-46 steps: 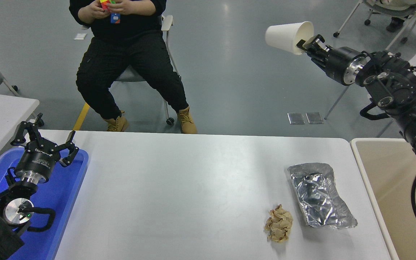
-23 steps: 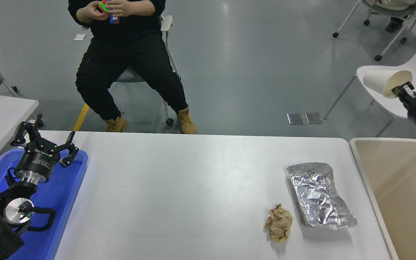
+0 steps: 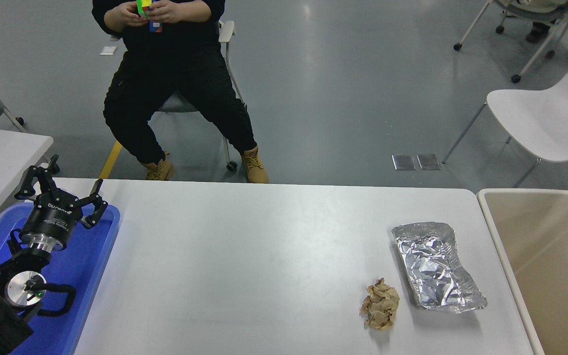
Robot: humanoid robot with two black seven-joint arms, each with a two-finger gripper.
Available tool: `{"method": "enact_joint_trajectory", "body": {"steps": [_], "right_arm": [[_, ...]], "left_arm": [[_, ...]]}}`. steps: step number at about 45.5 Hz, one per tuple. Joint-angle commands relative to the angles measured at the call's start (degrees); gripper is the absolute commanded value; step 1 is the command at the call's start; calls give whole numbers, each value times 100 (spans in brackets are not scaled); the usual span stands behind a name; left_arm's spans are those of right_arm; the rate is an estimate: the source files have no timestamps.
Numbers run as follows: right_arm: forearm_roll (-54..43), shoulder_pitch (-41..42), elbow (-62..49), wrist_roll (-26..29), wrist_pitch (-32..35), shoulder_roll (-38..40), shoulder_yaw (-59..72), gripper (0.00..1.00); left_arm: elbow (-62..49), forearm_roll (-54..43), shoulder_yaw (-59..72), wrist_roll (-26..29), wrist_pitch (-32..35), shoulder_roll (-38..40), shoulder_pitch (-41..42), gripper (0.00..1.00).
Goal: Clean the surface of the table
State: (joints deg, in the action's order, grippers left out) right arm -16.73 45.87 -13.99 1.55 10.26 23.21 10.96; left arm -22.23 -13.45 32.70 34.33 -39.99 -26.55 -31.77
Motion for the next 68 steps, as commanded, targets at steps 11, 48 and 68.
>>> {"method": "enact_joint_trajectory", "body": {"steps": [11, 48, 68], "right_arm": [[-102, -535, 54, 627, -173, -316, 64, 0], [-49, -913, 63, 618, -683, -1371, 21, 0], [-49, -940, 54, 618, -727, -1319, 12, 0]], "left_arm": [[0, 0, 0, 4, 0, 0, -4, 100], [0, -8, 0, 4, 0, 0, -4, 100], [0, 0, 0, 4, 0, 0, -4, 100]]}}
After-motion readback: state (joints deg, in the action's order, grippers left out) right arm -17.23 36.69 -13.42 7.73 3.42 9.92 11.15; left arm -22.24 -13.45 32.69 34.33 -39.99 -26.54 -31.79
